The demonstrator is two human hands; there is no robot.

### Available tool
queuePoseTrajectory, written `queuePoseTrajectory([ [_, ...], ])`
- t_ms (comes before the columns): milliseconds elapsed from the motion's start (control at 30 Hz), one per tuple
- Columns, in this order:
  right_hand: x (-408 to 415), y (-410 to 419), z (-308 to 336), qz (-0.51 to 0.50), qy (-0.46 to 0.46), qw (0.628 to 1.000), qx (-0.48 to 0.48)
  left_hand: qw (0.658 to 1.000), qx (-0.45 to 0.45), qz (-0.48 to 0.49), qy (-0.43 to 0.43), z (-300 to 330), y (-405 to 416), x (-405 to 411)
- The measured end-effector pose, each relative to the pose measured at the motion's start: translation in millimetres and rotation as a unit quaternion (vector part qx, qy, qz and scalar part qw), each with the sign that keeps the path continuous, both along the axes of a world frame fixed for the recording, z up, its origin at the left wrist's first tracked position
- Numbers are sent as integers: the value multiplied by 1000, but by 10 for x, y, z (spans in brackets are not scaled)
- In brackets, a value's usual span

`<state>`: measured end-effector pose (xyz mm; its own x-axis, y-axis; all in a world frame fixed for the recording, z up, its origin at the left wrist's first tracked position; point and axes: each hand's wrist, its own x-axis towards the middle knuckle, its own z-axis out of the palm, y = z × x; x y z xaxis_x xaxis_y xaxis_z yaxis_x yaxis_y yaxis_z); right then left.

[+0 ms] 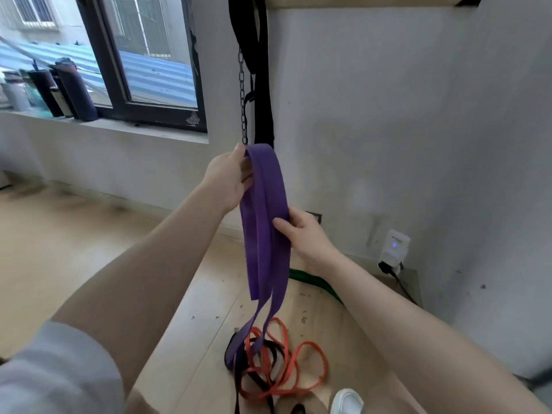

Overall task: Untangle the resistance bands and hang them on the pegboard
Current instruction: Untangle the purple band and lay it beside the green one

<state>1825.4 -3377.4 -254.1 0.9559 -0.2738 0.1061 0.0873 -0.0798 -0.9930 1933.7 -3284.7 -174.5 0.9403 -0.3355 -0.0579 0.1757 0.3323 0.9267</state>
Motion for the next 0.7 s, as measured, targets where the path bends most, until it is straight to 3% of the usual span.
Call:
queuePoseTrajectory([
  [100, 113, -15, -98, -89, 35, 991, 95, 975, 216, -51, -27, -720, 211, -188],
  [167, 216, 2, -229, -132, 80, 968, 199, 967, 224, -104, -56, -1188, 357, -438],
  [267, 321, 111, -439, -165, 116, 909, 363, 968, 194, -108, -120, -1633, 514, -664],
  [400, 318, 290, -610, -125, 71, 851, 506, 952, 205, -72, -217, -1857, 581, -629],
  [533, 362, 385, -798, -90, 51, 862, 495, 922, 298, -37, -244, -2087, 519, -523],
  [633, 432, 319, -952, -93, 56, 863, 493, 925, 301, -21, -229, -2152, 427, -508],
  [700, 439, 199, -1039, -105, 62, 885, 449, 924, 306, -23, -230, -2160, 379, -447],
])
